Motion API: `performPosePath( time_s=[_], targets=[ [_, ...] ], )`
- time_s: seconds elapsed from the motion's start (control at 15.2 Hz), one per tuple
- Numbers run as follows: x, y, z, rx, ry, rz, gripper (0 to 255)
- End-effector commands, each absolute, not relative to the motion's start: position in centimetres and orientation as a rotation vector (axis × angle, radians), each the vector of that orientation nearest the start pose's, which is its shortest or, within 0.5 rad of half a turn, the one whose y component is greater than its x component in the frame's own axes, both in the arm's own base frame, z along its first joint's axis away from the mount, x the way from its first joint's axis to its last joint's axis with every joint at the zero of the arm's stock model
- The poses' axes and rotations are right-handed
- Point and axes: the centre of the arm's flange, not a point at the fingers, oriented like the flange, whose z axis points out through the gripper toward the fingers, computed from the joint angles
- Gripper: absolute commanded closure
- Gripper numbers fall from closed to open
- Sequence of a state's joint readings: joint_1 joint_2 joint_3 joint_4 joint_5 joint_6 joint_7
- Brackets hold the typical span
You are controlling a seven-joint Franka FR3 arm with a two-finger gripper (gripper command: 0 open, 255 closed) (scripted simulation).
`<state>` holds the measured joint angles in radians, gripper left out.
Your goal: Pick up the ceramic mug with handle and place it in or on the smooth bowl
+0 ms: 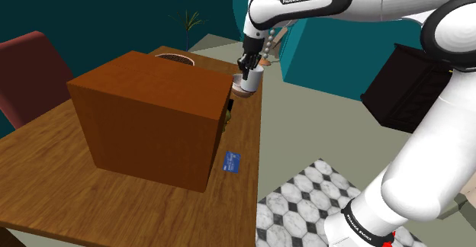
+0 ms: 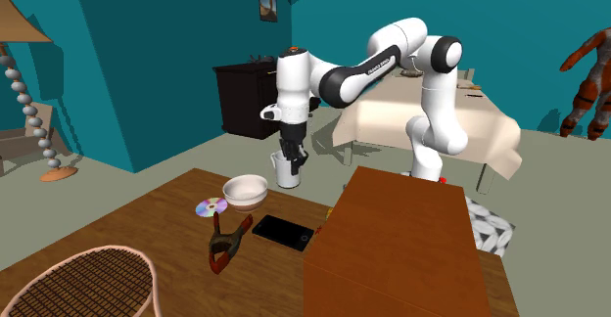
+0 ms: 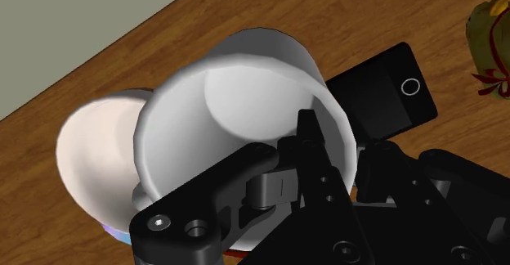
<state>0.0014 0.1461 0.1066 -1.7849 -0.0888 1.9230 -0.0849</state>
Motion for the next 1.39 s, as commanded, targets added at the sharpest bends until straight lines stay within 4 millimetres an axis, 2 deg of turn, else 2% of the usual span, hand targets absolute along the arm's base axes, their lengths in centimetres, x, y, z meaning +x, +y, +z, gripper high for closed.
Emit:
performPosePath(
  time_s=[0.0,0.26,1.12,1.19,1.32],
  targets=[
    [60.0,5.7,48.0,-3.189,-0.357,0.010,255],
    [60.0,5.7,49.8,-3.189,-0.357,0.010,255],
    [73.4,-4.8,52.0,-3.189,-0.357,0.010,255],
    [74.2,-5.5,52.1,-3.189,-0.357,0.010,255],
    [74.2,-5.5,51.1,-3.189,-0.357,0.010,255]
  ],
)
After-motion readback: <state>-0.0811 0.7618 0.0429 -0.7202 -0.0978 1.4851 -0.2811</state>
